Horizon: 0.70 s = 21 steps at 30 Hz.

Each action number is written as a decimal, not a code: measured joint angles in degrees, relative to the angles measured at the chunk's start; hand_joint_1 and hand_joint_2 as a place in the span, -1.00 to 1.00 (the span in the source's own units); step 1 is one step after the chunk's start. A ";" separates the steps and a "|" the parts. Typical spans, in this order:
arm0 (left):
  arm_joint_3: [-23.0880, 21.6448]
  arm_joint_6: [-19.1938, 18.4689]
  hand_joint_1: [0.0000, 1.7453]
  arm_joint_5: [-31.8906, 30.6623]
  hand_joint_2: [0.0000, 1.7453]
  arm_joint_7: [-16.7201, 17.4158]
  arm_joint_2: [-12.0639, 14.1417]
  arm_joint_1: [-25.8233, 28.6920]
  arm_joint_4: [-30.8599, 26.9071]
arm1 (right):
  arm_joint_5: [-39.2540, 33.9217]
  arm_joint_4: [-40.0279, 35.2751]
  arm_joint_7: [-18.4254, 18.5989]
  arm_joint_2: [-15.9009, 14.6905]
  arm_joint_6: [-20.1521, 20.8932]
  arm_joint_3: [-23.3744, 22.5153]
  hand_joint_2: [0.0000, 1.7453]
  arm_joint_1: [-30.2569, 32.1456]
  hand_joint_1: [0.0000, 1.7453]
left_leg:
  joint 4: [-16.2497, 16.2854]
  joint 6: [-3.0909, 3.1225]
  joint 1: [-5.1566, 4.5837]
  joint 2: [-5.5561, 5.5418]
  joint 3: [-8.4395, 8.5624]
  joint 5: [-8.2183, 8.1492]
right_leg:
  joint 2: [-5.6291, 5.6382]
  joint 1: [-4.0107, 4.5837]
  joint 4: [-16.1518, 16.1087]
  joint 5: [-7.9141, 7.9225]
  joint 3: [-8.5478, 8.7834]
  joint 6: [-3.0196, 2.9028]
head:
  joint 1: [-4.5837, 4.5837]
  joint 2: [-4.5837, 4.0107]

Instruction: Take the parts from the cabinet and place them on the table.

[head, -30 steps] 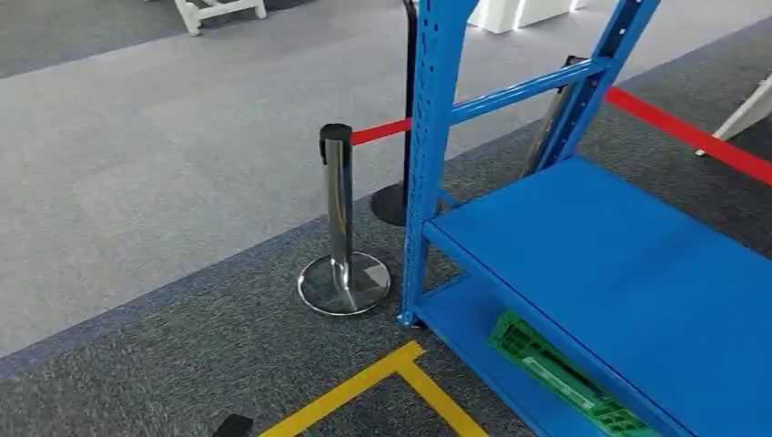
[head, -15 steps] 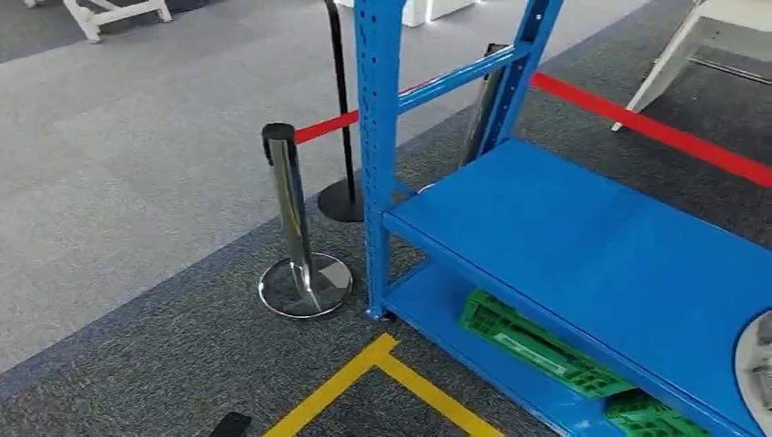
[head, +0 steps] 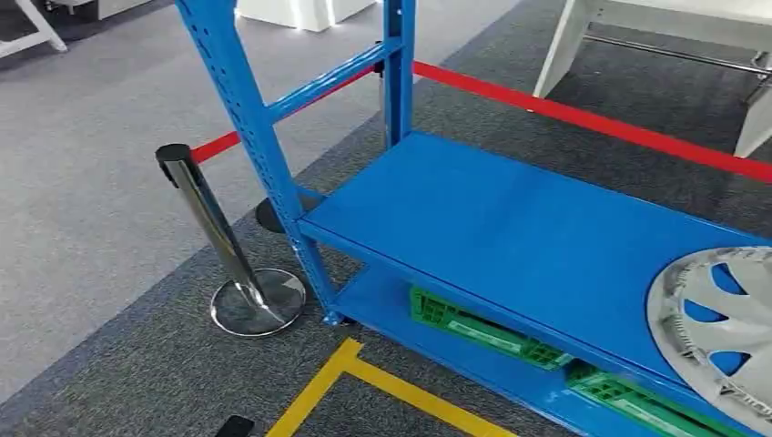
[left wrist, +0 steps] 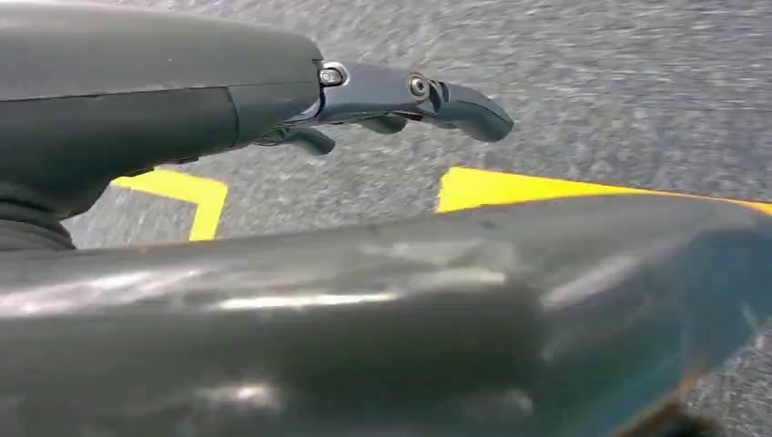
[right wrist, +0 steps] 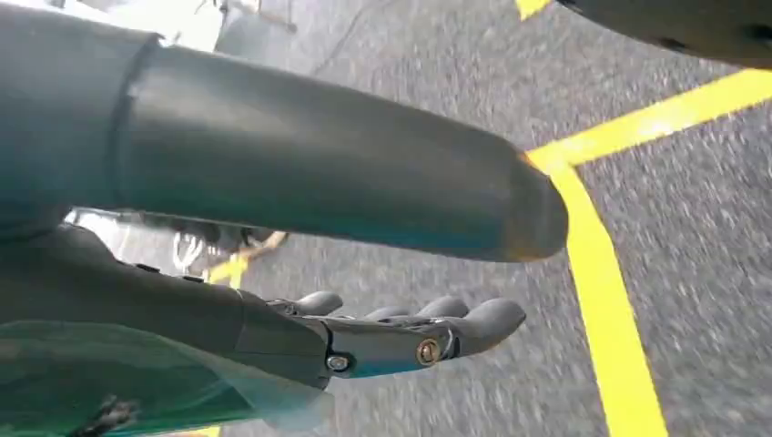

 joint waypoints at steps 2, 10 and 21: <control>0.00 0.00 -1.00 0.04 -1.00 0.77 0.09 0.04 0.00 | 0.00 0.00 0.40 0.02 -0.07 -0.11 -1.00 -0.11 -1.00 | -6.85 0.70 0.27 -4.98 2.57 2.25 | 1.49 0.19 0.32 -0.12 -0.28 0.40 | 0.09 0.00; 0.20 0.35 -1.00 1.01 -1.00 1.38 -0.31 -0.13 0.02 | 1.07 0.00 3.85 0.59 0.00 -0.09 -1.00 -1.41 -1.00 | -9.23 2.29 0.30 0.59 3.22 2.48 | -4.16 -0.11 10.67 -6.09 -7.30 2.92 | 0.85 0.00; 0.72 0.39 -1.00 1.36 -1.00 1.38 -0.35 -0.29 0.02 | 1.03 -0.02 5.03 0.90 -0.63 -0.09 -1.00 -1.48 -1.00 | -9.09 0.20 -0.25 8.02 4.59 1.62 | -7.53 0.12 0.11 -0.33 -1.04 1.12 | 0.53 0.00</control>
